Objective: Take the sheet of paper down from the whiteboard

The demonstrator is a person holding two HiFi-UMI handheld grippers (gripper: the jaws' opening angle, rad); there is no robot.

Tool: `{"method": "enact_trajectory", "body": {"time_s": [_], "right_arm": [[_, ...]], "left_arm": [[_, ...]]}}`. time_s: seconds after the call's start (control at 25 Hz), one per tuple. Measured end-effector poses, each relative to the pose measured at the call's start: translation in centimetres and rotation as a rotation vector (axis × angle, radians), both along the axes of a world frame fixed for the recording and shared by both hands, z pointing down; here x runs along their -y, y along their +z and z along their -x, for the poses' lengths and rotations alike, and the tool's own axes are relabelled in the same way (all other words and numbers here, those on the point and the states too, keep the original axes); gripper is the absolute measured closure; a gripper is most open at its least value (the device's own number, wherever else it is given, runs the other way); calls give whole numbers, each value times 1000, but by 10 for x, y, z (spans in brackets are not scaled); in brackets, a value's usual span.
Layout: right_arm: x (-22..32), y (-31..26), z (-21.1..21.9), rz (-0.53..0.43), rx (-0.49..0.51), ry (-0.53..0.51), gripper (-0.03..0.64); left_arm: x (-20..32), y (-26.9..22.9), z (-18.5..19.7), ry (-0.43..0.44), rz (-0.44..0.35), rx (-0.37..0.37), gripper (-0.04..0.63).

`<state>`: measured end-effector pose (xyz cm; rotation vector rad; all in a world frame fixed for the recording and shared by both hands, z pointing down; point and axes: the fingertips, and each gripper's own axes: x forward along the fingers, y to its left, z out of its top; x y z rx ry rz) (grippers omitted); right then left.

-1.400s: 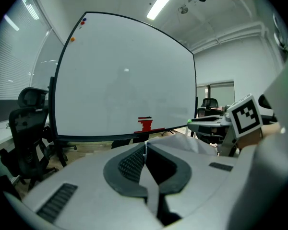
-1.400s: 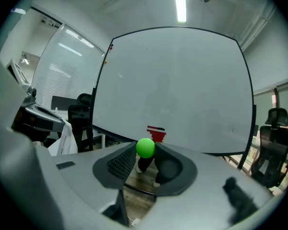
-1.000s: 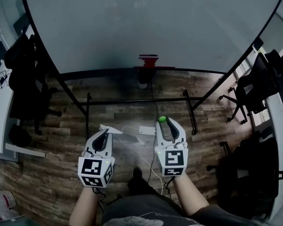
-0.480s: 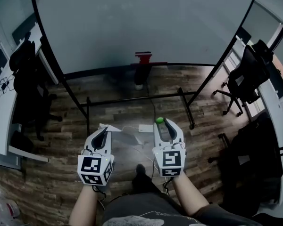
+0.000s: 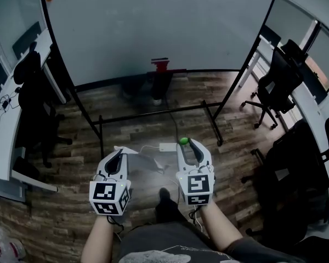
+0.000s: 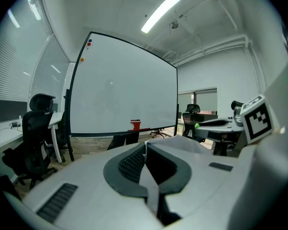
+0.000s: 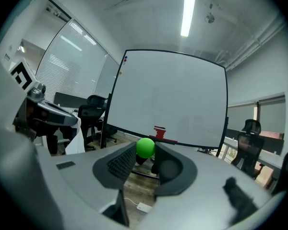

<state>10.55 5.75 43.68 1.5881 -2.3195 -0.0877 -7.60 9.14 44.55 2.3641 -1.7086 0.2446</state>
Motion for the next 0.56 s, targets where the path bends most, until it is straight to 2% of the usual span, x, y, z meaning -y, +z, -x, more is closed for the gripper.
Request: {"method": "enact_trajectory", "body": {"time_s": [0.56], "right_arm": [[-52,18,6,41,2,-5,499]], "left_arm": [[-50,16,5,15,30,16,581]]}}
